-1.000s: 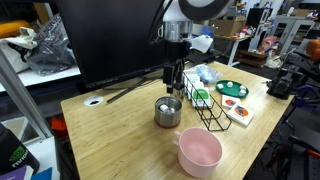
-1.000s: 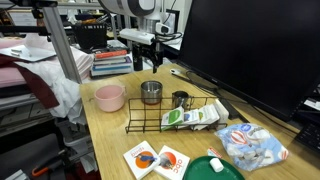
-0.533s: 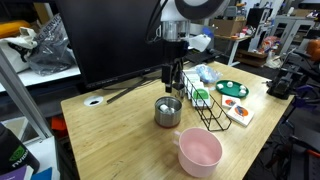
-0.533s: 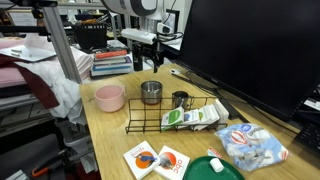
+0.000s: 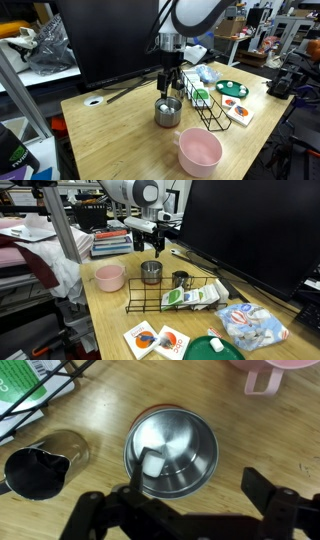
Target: Pick the object in the silver bowl and put it in the pink cup
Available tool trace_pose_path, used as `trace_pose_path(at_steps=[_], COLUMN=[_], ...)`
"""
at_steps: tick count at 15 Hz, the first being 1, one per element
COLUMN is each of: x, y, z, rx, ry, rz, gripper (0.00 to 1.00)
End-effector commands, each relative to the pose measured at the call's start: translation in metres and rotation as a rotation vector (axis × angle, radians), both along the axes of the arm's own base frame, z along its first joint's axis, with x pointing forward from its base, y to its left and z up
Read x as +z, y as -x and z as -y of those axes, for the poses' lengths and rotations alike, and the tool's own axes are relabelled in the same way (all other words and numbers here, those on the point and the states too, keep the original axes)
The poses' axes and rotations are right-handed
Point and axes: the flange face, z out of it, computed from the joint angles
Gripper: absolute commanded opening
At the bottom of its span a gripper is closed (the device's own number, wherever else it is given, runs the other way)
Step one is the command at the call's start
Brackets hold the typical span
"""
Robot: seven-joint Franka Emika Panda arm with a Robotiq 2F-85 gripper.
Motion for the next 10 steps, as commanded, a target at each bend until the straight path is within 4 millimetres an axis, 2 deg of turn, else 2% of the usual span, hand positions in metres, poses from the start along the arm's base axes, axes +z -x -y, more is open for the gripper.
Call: trace_pose_path(at_steps=[1, 5, 10], x=[-0.017, -0.038, -0.049], y=[-0.006, -0.007, -0.010], z=[-0.001, -0.003, 0.001], rx=[-0.032, -0.042, -0.053], ry=[0.019, 0.023, 0.018], rz=[0.010, -0.008, -0.027], gripper=[1.00, 1.00, 1.00])
